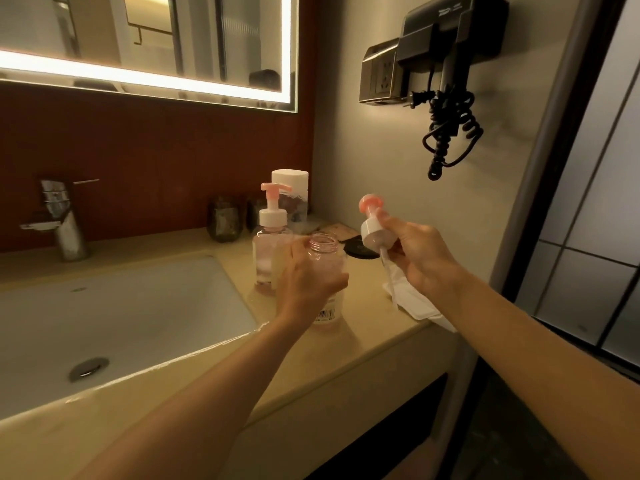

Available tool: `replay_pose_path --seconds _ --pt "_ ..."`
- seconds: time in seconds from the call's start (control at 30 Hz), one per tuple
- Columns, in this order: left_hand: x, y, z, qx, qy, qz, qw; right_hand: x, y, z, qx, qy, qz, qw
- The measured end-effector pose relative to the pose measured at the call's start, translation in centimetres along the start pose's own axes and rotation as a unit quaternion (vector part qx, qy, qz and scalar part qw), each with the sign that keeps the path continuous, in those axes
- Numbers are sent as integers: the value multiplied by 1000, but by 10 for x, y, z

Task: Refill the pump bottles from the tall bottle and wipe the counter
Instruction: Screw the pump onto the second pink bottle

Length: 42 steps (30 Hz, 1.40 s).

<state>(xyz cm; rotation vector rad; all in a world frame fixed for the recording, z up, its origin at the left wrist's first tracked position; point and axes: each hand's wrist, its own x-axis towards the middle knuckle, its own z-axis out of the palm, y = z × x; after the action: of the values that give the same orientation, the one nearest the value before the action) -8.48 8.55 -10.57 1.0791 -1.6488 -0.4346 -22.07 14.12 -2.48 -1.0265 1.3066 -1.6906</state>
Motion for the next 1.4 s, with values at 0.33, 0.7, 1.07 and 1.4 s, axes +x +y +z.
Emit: replay_pose_path --seconds 0.33,0.7,1.07,1.4 --pt "-45 -21 -67 -32 -9 4 999 -18 -36 76 128 15 -85 988" --pt "-63 -27 -82 6 1 7 1000 -34 -50 127 141 25 -180 973" --pt "-65 -30 -80 -1 15 38 999 -63 24 117 14 -93 -179 979" --pt "-64 -34 -77 -4 36 20 999 -70 46 110 -78 -103 -221 967"
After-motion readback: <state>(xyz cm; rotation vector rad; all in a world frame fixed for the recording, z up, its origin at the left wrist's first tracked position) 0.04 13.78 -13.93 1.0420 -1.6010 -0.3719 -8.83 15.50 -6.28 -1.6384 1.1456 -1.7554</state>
